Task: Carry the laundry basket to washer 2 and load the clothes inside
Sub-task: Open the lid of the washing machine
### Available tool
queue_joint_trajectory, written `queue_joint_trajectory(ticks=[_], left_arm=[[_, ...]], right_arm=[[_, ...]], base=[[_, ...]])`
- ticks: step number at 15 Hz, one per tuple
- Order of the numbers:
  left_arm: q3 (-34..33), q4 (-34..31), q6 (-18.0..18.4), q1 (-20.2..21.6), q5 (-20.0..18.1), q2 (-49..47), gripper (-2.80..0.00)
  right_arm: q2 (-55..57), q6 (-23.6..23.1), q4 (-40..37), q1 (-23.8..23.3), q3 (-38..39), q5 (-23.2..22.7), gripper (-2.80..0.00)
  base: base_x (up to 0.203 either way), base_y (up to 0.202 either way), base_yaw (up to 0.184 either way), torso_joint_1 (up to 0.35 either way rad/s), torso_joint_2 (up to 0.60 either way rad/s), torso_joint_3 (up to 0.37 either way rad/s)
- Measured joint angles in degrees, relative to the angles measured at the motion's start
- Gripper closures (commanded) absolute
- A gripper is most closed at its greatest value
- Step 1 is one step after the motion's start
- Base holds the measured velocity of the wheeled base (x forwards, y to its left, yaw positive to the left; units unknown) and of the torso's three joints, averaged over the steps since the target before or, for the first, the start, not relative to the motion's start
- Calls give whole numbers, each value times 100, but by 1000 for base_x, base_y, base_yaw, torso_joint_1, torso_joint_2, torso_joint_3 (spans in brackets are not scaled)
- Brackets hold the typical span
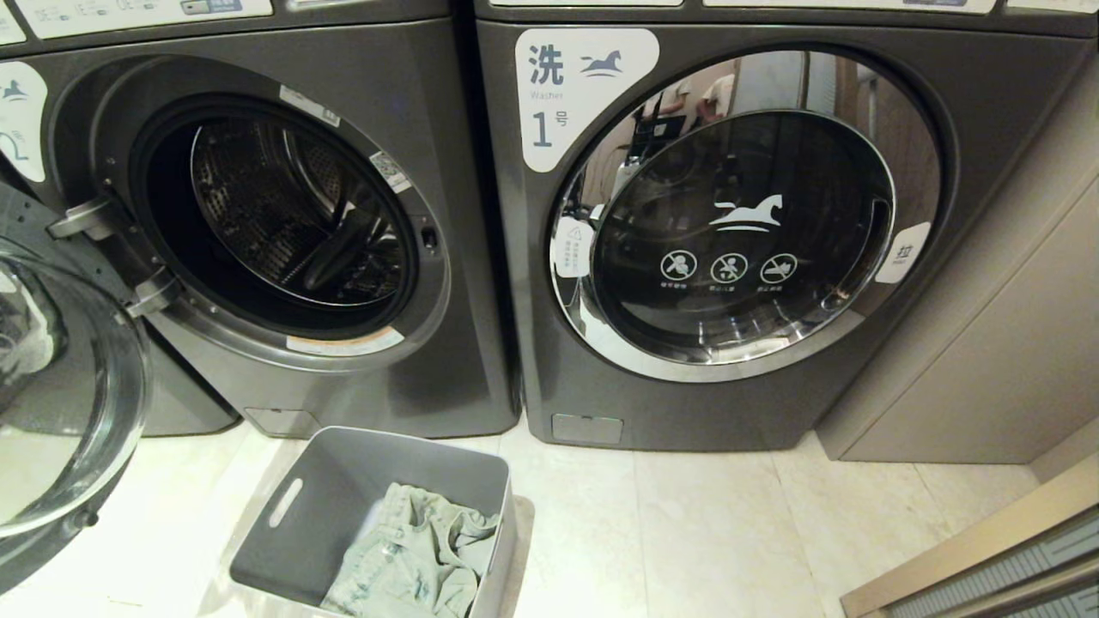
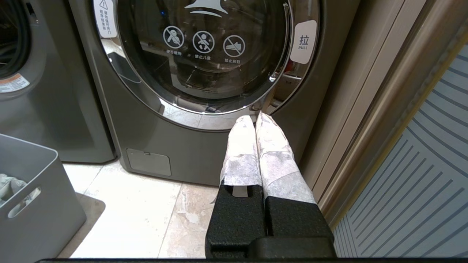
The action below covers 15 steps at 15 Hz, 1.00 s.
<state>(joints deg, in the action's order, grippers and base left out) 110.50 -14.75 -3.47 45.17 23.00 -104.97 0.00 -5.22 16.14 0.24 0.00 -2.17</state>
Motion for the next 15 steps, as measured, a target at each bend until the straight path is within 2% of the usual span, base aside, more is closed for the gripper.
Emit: queue_joint_trajectory(ticks=[5, 10, 15], left_arm=[[11, 994, 116, 413, -18, -587, 0], [17, 2385, 276, 752, -52, -1350, 0], [23, 3785, 317, 888, -201, -2045, 0]], right_arm=[[0, -1, 0, 0, 0, 0, 0], [0, 0, 0, 0, 0, 0, 0], [0, -1, 0, 0, 0, 1, 0]], base=[[0, 0, 0, 0, 0, 0], [0, 0, 0, 0, 0, 0], [0, 0, 0, 0, 0, 0]])
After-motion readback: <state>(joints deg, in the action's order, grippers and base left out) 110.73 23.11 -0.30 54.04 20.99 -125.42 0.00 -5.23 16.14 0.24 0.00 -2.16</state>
